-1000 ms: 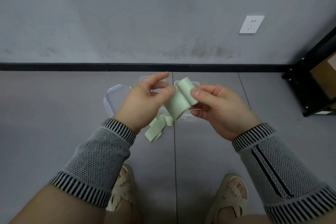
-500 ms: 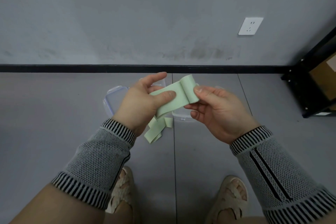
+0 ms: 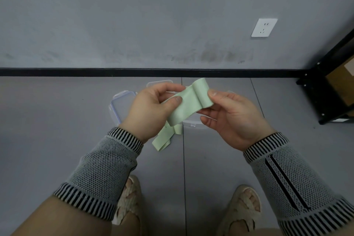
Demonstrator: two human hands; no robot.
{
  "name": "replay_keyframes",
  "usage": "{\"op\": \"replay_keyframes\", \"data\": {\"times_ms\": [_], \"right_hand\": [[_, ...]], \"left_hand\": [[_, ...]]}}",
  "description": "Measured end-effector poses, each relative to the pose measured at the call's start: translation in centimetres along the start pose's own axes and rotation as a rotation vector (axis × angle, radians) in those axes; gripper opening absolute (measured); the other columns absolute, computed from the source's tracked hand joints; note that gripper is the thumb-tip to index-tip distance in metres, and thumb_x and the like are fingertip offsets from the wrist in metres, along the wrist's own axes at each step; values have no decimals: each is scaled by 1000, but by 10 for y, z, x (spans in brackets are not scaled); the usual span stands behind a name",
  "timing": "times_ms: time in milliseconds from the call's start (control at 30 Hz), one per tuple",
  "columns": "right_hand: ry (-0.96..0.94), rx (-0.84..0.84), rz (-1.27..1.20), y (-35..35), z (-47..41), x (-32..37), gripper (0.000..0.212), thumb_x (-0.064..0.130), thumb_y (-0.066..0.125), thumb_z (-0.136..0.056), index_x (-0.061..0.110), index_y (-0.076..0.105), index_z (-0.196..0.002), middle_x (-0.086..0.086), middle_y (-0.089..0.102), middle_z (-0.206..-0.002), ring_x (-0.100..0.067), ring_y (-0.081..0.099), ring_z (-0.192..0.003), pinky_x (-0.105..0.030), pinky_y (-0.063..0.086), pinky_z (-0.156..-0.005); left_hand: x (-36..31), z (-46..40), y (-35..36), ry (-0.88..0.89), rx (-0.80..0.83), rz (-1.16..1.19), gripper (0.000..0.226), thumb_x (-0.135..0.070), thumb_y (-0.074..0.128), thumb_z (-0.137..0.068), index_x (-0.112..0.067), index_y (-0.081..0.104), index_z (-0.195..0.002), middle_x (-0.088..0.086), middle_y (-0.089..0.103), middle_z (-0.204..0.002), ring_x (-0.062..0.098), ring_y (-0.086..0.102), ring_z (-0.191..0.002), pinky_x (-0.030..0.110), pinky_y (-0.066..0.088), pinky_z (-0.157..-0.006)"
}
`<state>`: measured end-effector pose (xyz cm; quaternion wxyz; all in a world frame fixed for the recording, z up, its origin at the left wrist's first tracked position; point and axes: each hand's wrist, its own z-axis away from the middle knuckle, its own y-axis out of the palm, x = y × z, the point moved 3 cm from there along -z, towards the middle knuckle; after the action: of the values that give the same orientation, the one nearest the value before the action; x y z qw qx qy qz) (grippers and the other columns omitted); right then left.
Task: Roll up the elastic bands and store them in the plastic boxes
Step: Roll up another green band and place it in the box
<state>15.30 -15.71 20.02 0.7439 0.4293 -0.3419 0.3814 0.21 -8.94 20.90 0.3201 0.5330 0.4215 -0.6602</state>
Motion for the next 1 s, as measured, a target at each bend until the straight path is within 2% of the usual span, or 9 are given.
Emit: {"op": "replay_keyframes", "data": {"times_ms": [67,167,300,467,600,767,900,1000], "right_hand": [[0,10,9,1,0,0,42,21,50,-94,-6,53,-125,-20,63,-120,-17,63,-83,-26,45,-69],[-5,9,25,1,0,-1,41,20,50,-94,-7,53,-125,-20,64,-115,-17,63,-82,-26,44,-70],[4,8,30,1,0,-1,38,19,49,-94,-6,54,-123,-14,65,-101,-17,62,-80,-26,45,-69],[-9,-15,1,2,0,-1,26,18,50,-94,0,59,-109,-17,62,-103,-20,59,-81,-26,47,-66],[-75,-81,79,4,0,-5,26,18,51,-95,-2,60,-109,-14,63,-96,-20,58,-80,-23,50,-61],[-163,-140,223,6,0,-7,16,16,52,-95,6,64,-98,-10,67,-90,-19,62,-80,-24,53,-64],[-214,-170,311,8,-1,-10,16,13,58,-91,4,64,-103,-14,70,-97,-18,67,-81,-25,54,-66],[-233,-199,355,7,-1,-11,14,13,63,-88,7,65,-100,-11,71,-93,-21,69,-83,-27,54,-68]], "left_hand": [[1,-1,-1,-25,-8,18,15,-6,63,-86,-21,66,-86,-2,72,-75,14,66,-70,31,53,-67],[2,-2,-2,-48,-11,10,13,-8,67,-84,-19,62,-77,-5,67,-63,13,61,-65,32,49,-66],[3,-1,-2,-79,21,-10,12,-10,69,-83,-15,62,-74,12,67,-74,20,61,-70,40,51,-73],[0,-1,-4,-80,32,5,14,-5,69,-81,-10,61,-70,21,68,-78,24,61,-70,38,51,-71],[0,-1,-4,-74,45,12,14,-5,69,-81,-12,61,-72,14,67,-75,23,62,-70,37,50,-68],[-1,-1,-2,-56,30,-27,15,-9,70,-81,-17,61,-73,5,68,-72,17,63,-69,36,51,-67],[-1,-1,0,-40,4,-47,16,-9,71,-81,-18,61,-72,9,69,-76,19,64,-71,39,53,-71],[-1,-1,1,-36,-3,-62,17,-8,71,-80,-19,60,-71,10,69,-77,19,63,-70,40,53,-71]]}}
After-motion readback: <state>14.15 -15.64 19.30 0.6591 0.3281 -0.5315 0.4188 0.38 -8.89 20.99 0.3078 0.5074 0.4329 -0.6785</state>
